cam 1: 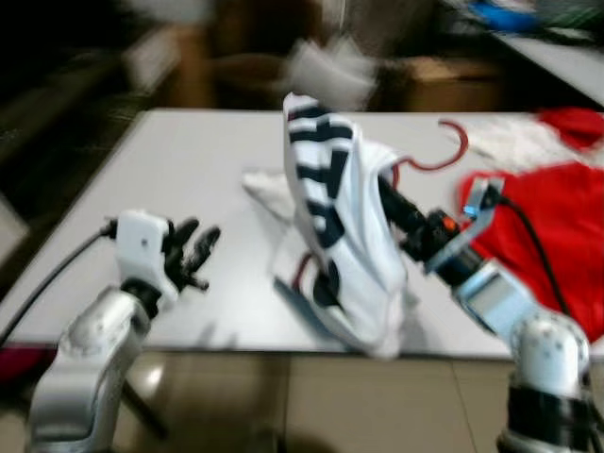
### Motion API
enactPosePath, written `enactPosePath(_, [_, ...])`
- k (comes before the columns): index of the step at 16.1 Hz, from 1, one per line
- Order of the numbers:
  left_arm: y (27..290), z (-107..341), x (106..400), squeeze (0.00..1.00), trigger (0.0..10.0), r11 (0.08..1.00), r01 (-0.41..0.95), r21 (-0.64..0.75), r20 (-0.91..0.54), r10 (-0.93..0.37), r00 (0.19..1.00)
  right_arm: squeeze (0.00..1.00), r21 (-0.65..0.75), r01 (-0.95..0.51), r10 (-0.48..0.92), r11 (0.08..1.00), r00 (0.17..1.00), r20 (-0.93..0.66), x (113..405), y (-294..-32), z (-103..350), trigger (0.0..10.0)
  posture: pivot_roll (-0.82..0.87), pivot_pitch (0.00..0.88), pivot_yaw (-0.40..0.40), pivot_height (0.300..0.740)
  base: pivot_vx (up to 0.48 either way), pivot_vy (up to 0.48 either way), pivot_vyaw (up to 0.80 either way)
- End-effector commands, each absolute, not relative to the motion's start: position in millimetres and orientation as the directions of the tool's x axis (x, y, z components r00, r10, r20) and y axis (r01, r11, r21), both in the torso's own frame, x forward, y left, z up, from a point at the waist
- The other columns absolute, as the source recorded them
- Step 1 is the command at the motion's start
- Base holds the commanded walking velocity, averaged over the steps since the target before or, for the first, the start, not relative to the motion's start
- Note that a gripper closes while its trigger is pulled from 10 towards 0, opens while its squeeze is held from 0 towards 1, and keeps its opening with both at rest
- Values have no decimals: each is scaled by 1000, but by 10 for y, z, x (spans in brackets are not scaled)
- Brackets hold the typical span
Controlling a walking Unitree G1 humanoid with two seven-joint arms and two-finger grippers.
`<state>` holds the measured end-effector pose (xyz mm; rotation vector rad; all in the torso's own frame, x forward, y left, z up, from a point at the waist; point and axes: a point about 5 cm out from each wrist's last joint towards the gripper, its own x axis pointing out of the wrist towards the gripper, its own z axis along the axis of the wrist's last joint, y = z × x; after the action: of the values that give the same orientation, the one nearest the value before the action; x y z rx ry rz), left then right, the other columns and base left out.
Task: Hang hanger
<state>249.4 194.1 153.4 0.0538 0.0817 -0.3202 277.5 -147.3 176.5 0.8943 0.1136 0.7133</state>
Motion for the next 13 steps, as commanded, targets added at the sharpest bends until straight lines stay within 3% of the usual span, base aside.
enactPosePath(1, [1890,1601,2526,0,10000,945,320,62,-68,-316,946,0,721,-534,605,441,771,201,2718,-1558,1823,10000,19,0,42,740,0,-345,788])
enactPosePath(6, [1805,1563,2525,0,10000,941,331,68,-79,-326,942,0,713,-503,576,489,800,169,2607,-1706,1785,10000,6,0,59,740,0,-348,788])
enactPosePath(13, [1799,1533,2480,0,10000,936,342,80,-100,-334,937,0,705,-496,607,507,786,118,2479,-1685,1696,10000,5,0,62,740,0,-348,788])
